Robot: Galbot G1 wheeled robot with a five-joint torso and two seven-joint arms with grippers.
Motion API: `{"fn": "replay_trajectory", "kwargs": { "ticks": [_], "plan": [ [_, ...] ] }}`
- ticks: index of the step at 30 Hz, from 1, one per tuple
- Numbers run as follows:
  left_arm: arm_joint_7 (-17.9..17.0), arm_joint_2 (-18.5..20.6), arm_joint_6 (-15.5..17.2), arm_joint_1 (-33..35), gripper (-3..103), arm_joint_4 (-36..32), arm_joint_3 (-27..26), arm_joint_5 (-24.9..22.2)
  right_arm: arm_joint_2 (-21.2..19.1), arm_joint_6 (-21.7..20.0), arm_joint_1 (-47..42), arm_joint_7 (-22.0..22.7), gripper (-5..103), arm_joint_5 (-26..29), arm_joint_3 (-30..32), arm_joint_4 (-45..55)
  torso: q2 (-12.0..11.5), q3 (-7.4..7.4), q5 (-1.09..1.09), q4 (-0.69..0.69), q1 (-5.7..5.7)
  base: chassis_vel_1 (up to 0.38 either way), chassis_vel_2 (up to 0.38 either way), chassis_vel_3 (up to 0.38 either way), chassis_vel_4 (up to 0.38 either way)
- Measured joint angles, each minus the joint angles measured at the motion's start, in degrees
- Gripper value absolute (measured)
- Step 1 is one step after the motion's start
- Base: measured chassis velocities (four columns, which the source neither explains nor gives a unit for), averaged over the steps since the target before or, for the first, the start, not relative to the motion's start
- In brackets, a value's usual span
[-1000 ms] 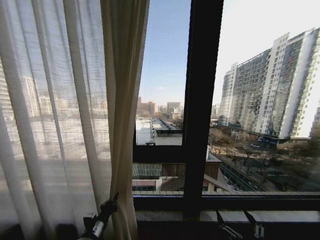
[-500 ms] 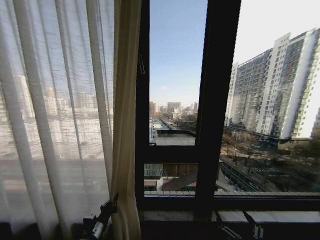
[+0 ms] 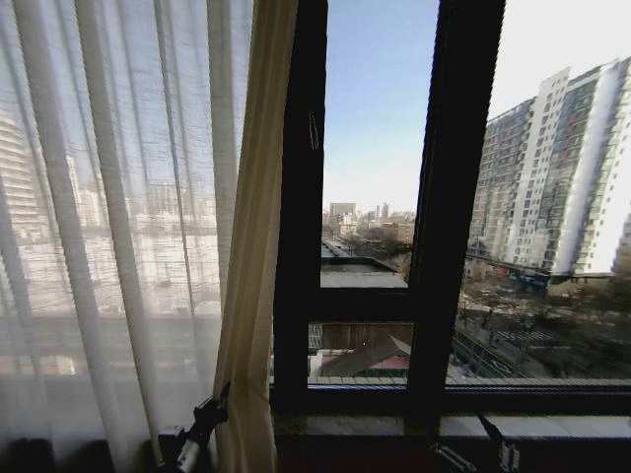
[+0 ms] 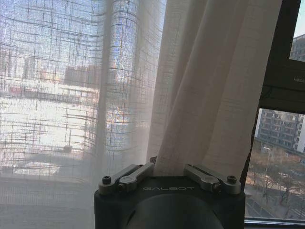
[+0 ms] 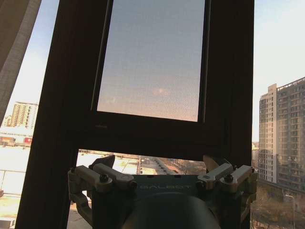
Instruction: Open the curtains by pulling them apart, changing their state from closed to fully open.
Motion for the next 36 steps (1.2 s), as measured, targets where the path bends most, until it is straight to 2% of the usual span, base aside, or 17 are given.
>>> {"fn": "replay_trajectory", "kwargs": {
  "ticks": [36],
  "plan": [
    [-0.2, -0.6, -0.1, 1.2, 0, -0.5, -0.5, 0.5, 0.3, 0.2, 0.4, -0.2, 100, -0.4, -1.2, -0.7, 0.0, 0.00, 0.00, -0.01, 0.00, 0.156, 0.161, -0.161, -0.156]
  ]
}}
